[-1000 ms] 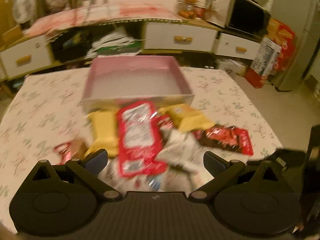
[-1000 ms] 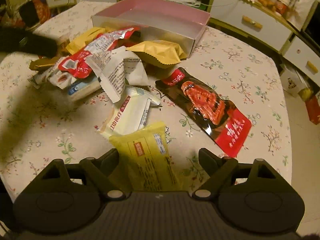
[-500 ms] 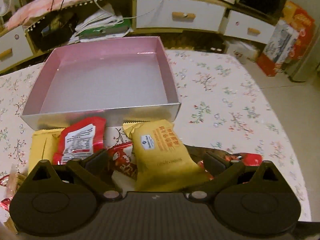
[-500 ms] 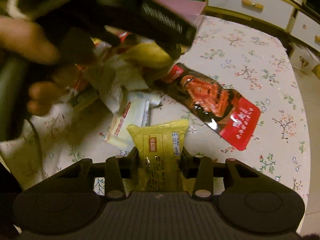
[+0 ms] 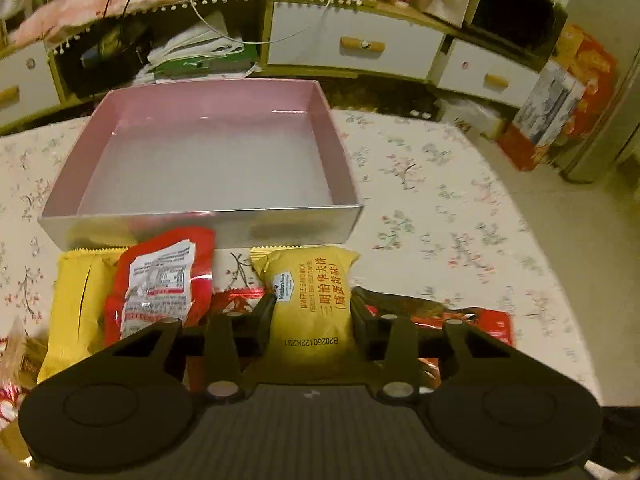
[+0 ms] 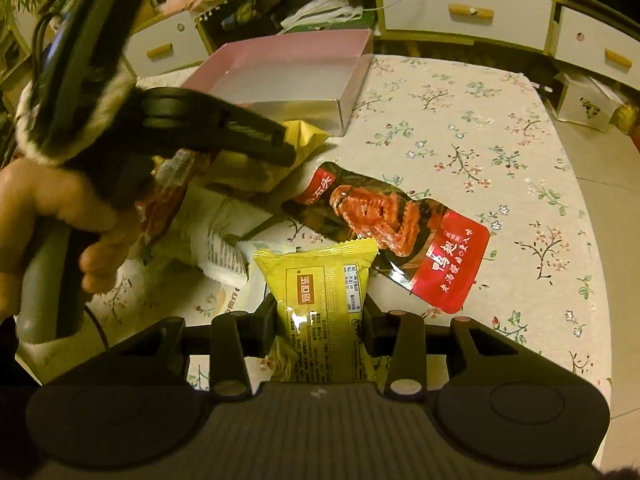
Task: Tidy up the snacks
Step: 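Grasp a yellow cake packet with the right gripper while the left grasps another, then drop the yellow packets into the pink box with both grippers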
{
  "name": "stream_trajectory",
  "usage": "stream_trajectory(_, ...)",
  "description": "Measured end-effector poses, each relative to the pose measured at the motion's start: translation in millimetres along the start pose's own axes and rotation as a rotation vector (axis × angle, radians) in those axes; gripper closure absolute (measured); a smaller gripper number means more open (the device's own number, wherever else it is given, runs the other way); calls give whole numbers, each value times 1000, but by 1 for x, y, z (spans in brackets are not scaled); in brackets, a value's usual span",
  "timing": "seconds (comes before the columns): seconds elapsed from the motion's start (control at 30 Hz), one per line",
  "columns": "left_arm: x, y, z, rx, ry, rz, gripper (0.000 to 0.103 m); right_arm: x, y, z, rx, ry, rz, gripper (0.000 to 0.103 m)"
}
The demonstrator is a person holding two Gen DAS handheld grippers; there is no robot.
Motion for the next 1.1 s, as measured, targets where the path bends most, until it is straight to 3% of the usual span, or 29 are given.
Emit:
stream_trajectory(0.13,32,-2,-4,-43,56,25,58,7,-2,6,-36,9,18,66)
stream_trajectory(0.23,57,-12,-22,-14,106,62,58,8,-7,13,-73,29,27,66)
stream_trajectory(0.4,69,-41,-53,39,101,134,58,7,-25,16,-120,36,50,66)
stream_trajectory(0.73,36,-85,-106,179,80,224,58,-24,-104,12,-190,2,104,66)
stream_trajectory(0.97,15,-93,-113,148,52,263,58,-63,-152,9,-199,12,195,66)
stream_trajectory(1.1,-8,-94,-116,116,16,251,58,-87,-155,13,-209,43,217,66)
Point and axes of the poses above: each gripper's, at about its wrist camera, not at the fingertips, and x roughly against the way its jaws point, z to its right, y to its underside, the point moved 1 cm from there along -x, roughly the way its jaws point, and after that the axes turned 9 degrees about x, right-handed, at the moved point
